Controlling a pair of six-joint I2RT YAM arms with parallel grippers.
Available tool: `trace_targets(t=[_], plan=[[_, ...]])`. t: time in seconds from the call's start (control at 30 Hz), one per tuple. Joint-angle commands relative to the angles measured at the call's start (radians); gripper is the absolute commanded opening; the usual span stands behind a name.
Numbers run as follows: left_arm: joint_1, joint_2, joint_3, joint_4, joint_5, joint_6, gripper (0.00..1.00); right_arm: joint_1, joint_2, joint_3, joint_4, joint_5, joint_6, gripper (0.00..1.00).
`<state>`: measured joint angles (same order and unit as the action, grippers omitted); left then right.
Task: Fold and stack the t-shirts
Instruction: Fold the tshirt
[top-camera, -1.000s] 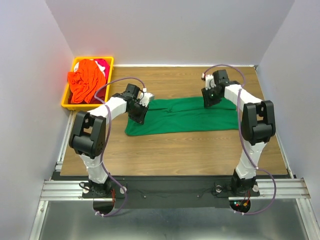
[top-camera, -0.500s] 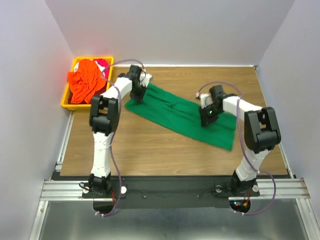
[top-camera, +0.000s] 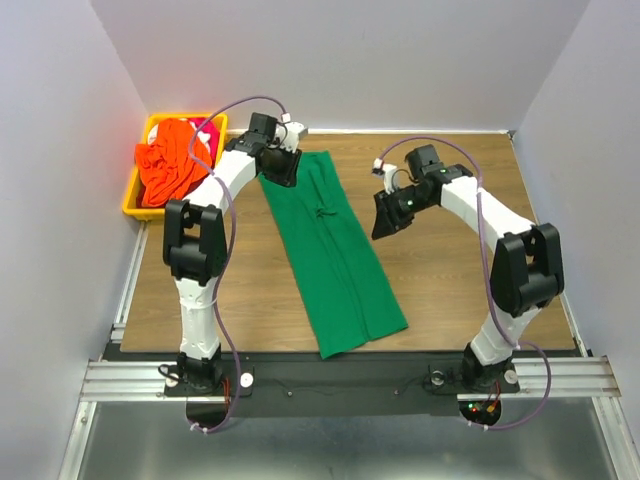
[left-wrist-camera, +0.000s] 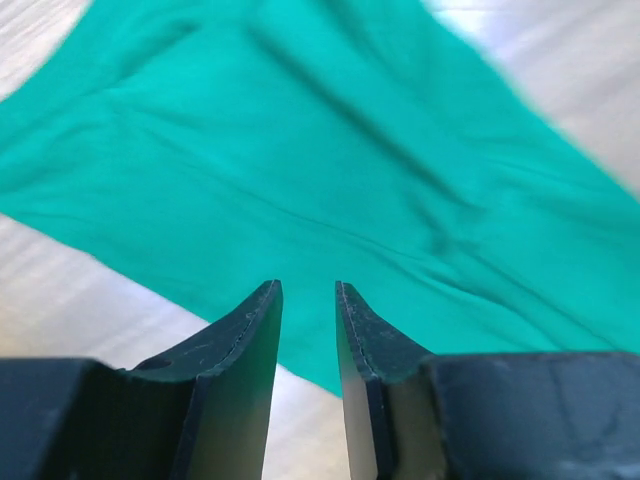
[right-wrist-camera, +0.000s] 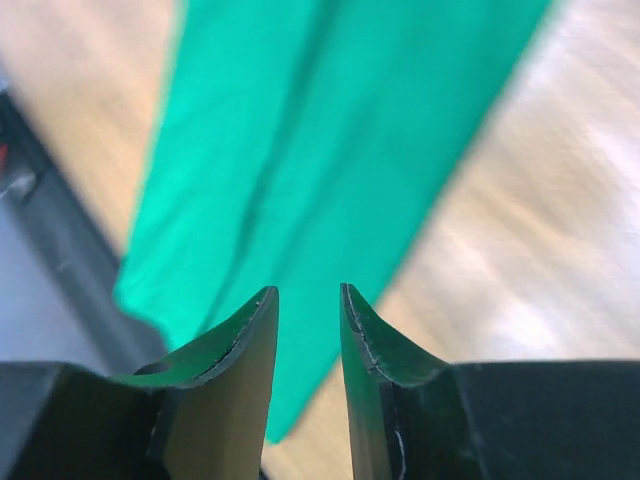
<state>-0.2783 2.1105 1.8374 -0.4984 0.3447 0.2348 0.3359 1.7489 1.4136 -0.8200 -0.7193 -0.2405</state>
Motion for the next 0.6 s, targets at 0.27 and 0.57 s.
trace_targets(t=[0.27,0.57], plan=[[-0.03,-0.02,-0.204,0.092,0.08,-0.071,0.37,-0.002,0.199,-0.02,0.271,0.077,0.153,0.31],[-0.097,0.164,-0.034,0.021,0.053,-0.022,0.36,0.041,0.14,-0.332,0.384,0.02,0.239,0.27]])
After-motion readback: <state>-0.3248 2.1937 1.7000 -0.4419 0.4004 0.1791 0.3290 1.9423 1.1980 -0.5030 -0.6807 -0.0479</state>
